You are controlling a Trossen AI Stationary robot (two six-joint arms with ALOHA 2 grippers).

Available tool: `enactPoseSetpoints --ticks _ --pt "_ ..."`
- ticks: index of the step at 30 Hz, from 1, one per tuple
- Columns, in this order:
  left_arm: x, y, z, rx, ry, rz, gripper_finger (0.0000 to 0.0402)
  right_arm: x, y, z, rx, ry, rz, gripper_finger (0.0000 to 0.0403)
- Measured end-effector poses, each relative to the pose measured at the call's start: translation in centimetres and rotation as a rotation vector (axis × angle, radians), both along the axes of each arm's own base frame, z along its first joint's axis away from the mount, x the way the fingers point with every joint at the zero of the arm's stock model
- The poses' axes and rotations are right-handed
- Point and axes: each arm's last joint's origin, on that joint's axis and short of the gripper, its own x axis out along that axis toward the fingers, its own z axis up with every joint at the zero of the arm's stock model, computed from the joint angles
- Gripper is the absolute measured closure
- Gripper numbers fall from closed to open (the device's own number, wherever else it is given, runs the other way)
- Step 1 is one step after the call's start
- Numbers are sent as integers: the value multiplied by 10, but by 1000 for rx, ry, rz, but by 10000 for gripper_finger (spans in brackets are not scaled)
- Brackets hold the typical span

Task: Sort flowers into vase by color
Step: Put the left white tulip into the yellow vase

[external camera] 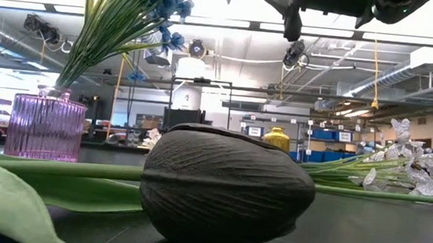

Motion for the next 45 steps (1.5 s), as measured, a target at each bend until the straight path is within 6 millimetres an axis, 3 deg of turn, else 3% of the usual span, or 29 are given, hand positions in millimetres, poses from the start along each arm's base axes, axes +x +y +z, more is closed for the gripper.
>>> enactPoseSetpoints --ticks 10,27,45 --pt "0 -1 0 -6 -1 -18 395 13 6 -5 24 -60 63 250" --pt "0 -1 0 -20 -3 -28 395 35 -1 -22 57 -179 81 250" --pt "1 -2 -1 -43 4 -66 395 40 -2 -28 72 -178 91 250"
